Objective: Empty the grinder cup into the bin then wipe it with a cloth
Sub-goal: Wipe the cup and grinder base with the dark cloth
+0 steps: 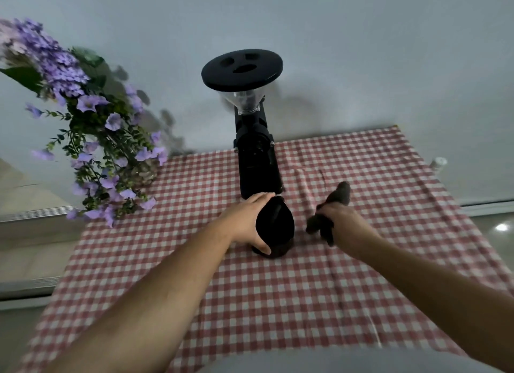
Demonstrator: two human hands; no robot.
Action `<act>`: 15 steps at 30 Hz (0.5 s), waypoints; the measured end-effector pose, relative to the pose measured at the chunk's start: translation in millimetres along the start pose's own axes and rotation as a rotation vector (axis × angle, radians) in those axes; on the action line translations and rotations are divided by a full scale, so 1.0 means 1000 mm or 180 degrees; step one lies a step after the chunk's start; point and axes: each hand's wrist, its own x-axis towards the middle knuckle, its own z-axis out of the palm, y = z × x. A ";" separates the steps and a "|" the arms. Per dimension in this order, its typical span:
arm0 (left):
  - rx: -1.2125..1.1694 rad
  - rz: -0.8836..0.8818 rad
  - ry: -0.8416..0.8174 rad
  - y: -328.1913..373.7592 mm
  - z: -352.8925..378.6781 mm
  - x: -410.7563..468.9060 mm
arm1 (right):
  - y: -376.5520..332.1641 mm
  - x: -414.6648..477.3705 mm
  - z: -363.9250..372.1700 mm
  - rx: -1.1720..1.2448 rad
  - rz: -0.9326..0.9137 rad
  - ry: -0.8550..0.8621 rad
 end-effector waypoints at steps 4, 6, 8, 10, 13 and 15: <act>0.0016 -0.0005 -0.0004 -0.003 0.005 0.000 | 0.013 0.001 0.011 -0.0779 0.0020 -0.1080; -0.0050 -0.0083 0.0037 -0.003 0.007 -0.003 | 0.007 0.007 -0.007 -0.0712 -0.0008 -0.0887; -0.0298 -0.0223 0.0074 -0.002 0.013 -0.009 | 0.000 0.016 -0.026 -0.0760 -0.0079 -0.0655; -0.0800 -0.0357 0.0255 0.000 0.023 -0.019 | -0.007 0.026 -0.040 -0.0693 -0.0105 -0.0472; -0.1701 -0.0548 0.1006 0.006 0.047 -0.034 | -0.019 0.041 -0.048 -0.0464 -0.0177 -0.0340; -0.2243 -0.0871 0.1461 0.011 0.065 -0.041 | -0.028 0.051 -0.046 -0.0306 -0.0265 -0.0307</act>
